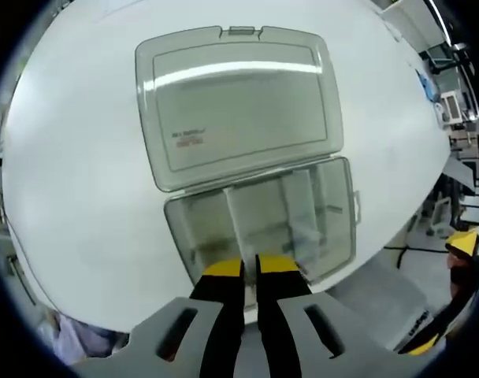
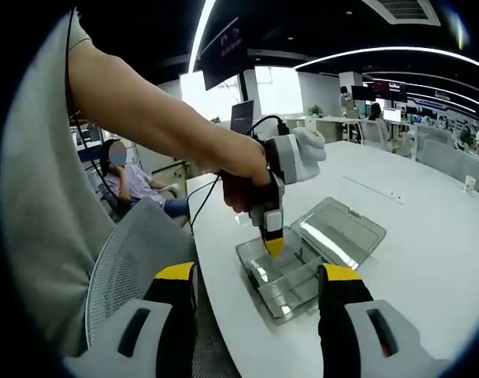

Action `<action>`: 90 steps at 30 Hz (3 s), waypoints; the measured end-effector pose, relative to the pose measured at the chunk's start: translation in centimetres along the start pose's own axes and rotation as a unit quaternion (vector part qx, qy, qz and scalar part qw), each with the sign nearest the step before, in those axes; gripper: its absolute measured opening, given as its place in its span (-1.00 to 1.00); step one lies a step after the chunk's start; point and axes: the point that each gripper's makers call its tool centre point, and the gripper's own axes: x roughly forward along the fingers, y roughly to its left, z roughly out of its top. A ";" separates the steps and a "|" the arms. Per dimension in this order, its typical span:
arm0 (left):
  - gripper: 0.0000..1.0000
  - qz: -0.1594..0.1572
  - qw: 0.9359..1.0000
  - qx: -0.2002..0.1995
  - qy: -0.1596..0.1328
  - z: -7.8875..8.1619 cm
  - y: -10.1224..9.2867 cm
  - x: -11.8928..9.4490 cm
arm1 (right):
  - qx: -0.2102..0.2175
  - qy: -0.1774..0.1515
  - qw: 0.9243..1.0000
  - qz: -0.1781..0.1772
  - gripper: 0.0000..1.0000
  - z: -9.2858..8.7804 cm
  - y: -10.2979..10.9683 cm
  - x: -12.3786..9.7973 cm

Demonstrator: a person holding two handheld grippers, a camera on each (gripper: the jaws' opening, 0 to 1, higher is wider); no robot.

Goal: Insert the divider into the dual guide fixture by aligning both edges with the guide slots and pushing it downward to the bottom, including one-sided entry, uneven engagement, binding, and posture correction.

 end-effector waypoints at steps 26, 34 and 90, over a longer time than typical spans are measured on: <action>-0.98 0.018 1.000 0.021 0.011 -0.1 -0.2 0.9 | 0.001 0.004 1.000 -0.004 0.22 -0.5 -0.2 -0.1; -0.98 0.045 0.998 0.046 0.023 -0.1 -0.4 1.4 | 0.003 0.006 1.000 -0.003 0.22 -0.7 -0.2 -0.1; -0.86 0.021 0.999 0.043 -0.015 0.2 -0.3 0.8 | -0.004 0.016 1.000 0.004 0.23 -0.7 0.3 -0.3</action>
